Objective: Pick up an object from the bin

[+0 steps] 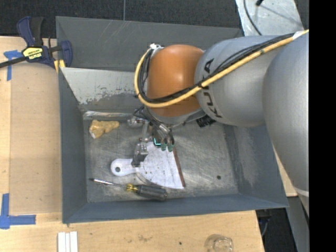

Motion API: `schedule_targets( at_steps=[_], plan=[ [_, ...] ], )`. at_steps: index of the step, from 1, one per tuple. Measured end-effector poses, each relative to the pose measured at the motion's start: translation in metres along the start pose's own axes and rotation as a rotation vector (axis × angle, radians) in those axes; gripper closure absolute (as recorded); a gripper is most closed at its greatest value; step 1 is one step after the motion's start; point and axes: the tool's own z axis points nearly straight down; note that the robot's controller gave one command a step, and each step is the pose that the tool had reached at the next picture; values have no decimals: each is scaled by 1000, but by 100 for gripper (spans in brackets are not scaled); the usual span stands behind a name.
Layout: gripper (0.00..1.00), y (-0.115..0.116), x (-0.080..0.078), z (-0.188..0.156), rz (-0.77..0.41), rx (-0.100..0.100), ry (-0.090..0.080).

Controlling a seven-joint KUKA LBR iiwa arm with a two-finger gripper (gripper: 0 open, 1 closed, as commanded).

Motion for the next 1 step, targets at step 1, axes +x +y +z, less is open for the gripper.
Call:
schedule_targets(
  at_steps=[1],
  plan=[
    [0,0,-2,-4,3,-1,-7]
  ],
)
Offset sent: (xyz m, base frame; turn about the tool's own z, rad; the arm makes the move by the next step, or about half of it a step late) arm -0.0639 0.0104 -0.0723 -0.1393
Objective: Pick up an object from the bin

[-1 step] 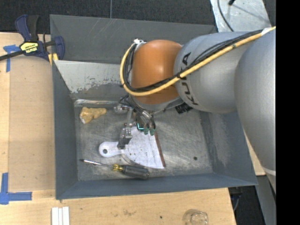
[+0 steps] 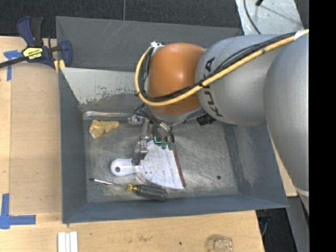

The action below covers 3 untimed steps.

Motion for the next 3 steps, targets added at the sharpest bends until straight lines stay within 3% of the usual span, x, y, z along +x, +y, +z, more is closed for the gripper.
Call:
schedule_targets(
  at_steps=[1,2,3],
  plan=[
    [0,4,26,30,-60,0,-7],
    [100,9,55,65,-227,5,-2],
    [100,9,55,65,-226,5,-2]
  ],
)
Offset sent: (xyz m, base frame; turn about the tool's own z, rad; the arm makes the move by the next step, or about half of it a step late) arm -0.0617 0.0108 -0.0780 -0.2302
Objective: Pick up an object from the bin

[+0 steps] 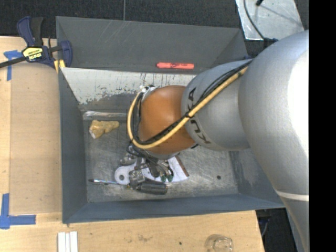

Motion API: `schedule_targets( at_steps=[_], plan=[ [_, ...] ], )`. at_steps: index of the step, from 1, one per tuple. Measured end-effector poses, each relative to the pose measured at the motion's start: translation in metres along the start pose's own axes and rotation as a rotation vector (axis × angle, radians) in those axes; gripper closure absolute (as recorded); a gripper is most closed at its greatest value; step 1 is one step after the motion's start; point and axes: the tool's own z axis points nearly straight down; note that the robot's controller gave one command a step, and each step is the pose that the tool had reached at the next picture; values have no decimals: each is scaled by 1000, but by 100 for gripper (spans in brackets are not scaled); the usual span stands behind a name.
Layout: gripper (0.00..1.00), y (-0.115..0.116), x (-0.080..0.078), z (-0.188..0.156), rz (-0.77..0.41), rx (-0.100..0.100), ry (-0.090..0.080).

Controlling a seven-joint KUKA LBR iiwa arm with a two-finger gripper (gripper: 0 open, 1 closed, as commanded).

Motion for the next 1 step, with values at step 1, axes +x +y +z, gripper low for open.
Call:
schedule_targets(
  at_steps=[1],
  plan=[
    [100,-9,-1,-193,-9,-4,2]
  ],
)
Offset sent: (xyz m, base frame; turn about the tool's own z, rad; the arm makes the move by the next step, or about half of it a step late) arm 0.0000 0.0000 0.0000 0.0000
